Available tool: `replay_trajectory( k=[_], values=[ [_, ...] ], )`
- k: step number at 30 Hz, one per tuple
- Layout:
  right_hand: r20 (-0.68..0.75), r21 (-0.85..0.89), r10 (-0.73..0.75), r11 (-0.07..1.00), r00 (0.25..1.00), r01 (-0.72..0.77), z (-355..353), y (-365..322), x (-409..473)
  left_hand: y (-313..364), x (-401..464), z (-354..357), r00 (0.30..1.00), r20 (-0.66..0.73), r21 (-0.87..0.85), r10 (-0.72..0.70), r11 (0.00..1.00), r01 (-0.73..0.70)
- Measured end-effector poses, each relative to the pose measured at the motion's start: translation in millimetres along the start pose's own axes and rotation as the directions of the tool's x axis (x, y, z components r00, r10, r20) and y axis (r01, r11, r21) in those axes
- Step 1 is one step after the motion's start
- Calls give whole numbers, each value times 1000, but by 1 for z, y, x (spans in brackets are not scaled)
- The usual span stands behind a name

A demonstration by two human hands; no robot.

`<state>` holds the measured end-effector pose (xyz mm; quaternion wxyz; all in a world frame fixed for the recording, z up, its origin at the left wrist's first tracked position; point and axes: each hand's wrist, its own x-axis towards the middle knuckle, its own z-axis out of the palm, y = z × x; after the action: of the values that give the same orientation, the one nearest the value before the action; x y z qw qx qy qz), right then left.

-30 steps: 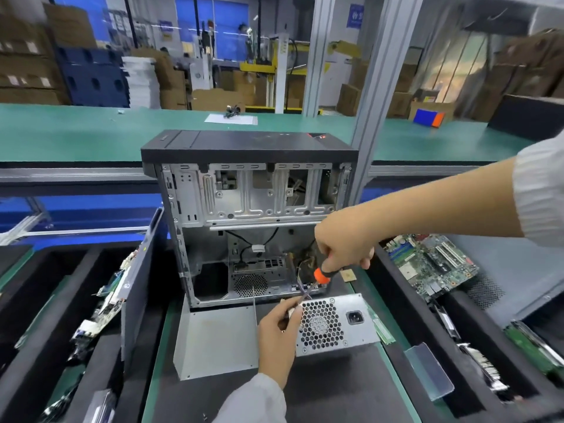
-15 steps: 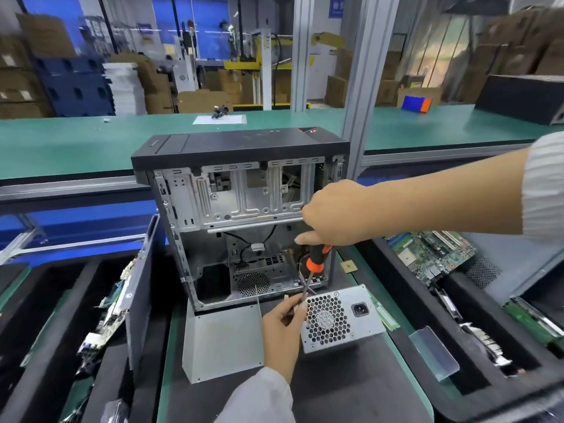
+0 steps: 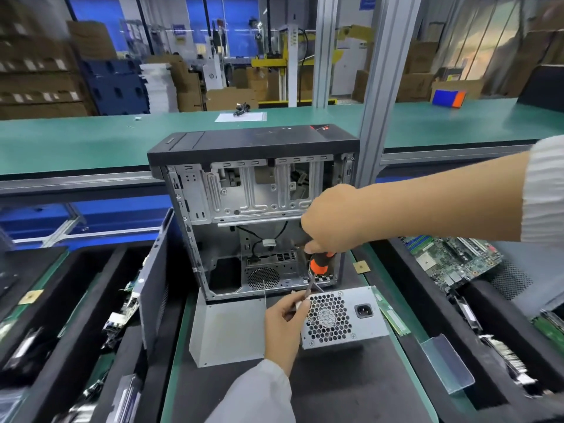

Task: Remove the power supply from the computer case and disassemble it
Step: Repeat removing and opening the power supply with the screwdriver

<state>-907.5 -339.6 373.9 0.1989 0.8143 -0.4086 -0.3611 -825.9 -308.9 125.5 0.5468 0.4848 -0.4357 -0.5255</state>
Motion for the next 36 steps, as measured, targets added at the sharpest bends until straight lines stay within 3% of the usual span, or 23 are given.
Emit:
replay_trajectory(
  k=[12,20,23,26,29,32,34,36],
  values=[
    [-92,70,21,997,996,-14,16,9,-17,1,-1,6,996,-83,41,14,999,-10],
    [0,227,129,966,992,-126,35,33,-42,-4,0,10,941,-166,285,294,928,-240],
    [72,275,136,950,988,-150,46,37,-51,-3,6,13,883,-144,494,446,806,-326],
    [160,322,132,930,978,-178,57,38,-61,1,6,22,833,-2,685,553,608,-401],
    [198,366,120,912,973,-187,66,38,-69,-5,1,29,756,223,728,615,411,-548],
    [208,397,121,896,971,-197,71,37,-76,-8,-2,29,669,356,746,652,232,-624],
    [217,410,114,890,969,-197,73,36,-82,-6,0,29,645,390,759,658,166,-629],
    [226,419,107,887,968,-196,74,36,-86,-4,5,30,649,388,757,654,176,-630]
  ],
)
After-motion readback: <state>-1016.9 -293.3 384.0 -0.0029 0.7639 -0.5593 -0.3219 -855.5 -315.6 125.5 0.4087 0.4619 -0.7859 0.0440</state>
